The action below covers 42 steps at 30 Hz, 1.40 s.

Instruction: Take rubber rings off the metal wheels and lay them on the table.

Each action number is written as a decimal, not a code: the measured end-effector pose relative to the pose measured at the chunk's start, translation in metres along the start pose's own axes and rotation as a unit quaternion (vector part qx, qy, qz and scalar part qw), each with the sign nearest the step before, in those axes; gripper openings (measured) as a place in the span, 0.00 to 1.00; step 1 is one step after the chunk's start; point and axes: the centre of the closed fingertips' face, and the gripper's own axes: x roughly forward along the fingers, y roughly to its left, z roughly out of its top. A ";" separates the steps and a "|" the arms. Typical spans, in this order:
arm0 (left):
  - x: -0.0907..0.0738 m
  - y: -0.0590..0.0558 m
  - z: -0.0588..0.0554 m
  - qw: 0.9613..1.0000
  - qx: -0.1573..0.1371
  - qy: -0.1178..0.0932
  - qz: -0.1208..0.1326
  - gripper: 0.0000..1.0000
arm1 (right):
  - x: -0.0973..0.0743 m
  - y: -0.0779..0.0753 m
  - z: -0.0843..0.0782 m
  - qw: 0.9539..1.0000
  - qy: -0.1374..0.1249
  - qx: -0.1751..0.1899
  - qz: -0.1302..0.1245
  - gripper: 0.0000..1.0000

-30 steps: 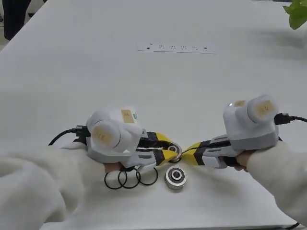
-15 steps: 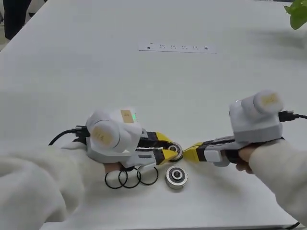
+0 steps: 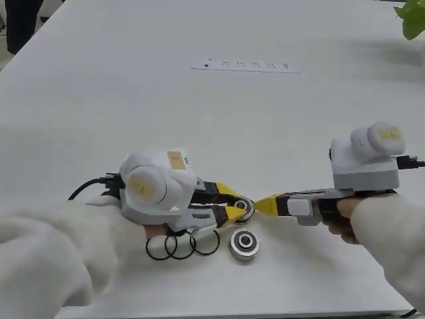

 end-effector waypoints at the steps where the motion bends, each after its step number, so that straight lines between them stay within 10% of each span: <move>1: 0.000 0.000 0.000 1.000 0.000 0.000 0.000 0.14 | 0.000 0.001 0.000 1.000 0.000 0.000 0.000 0.00; 42: 0.000 0.000 0.000 1.000 -0.002 -0.004 0.001 0.14 | 0.003 0.017 0.008 0.999 -0.003 -0.046 0.014 0.00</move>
